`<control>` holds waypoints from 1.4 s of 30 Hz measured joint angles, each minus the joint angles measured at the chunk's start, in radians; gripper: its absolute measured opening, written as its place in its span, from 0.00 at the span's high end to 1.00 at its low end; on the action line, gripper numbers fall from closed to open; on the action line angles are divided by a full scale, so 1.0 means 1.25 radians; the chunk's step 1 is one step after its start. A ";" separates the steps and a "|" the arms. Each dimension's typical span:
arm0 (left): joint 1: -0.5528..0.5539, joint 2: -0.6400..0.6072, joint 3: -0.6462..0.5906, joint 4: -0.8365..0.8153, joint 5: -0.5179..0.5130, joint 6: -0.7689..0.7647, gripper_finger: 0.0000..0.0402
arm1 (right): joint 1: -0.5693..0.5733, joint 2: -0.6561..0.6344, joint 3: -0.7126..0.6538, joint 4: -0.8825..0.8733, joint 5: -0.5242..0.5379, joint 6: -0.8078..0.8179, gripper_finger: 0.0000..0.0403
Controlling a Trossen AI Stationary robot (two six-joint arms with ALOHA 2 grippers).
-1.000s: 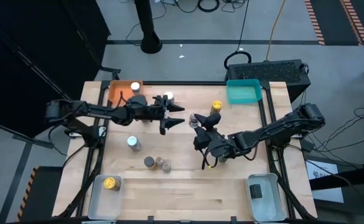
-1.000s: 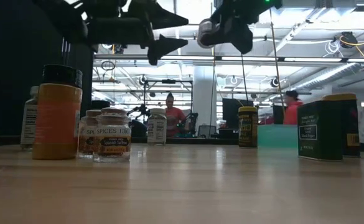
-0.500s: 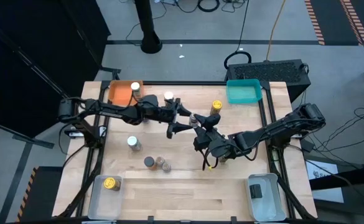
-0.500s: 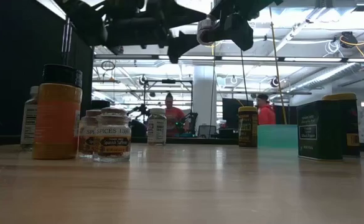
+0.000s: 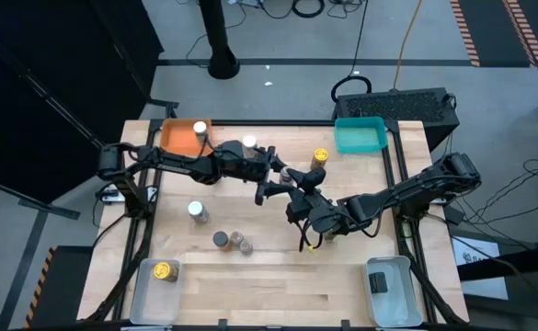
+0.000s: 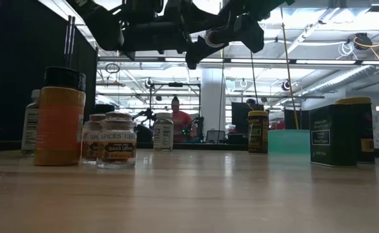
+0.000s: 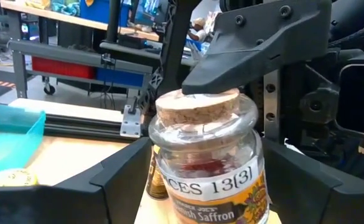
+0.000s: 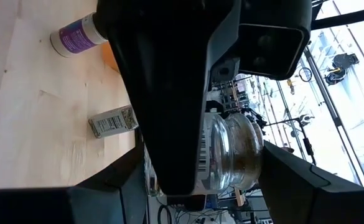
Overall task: Sort spices by type
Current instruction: Put the top brown seasoning bottle into the blue bin
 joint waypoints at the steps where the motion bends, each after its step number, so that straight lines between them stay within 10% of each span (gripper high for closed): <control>1: 0.000 0.000 0.000 0.000 0.000 0.000 0.30 | 0.000 0.000 0.000 0.000 0.000 0.000 0.43; 8: -0.002 0.000 0.001 -0.013 0.011 -0.010 0.49 | 0.000 0.000 0.000 -0.007 -0.001 -0.012 0.43; 29: 0.070 -0.056 -0.001 -0.053 0.002 0.044 0.51 | 0.015 -0.006 0.000 0.005 0.060 0.200 0.27; 35: 0.080 -0.104 -0.001 -0.219 0.006 0.227 0.51 | 0.028 -0.033 0.000 0.002 0.056 0.262 0.27; 42: 0.010 -0.119 -0.001 -0.336 0.007 0.432 0.51 | 0.005 -0.141 0.000 -0.044 -0.256 0.461 0.27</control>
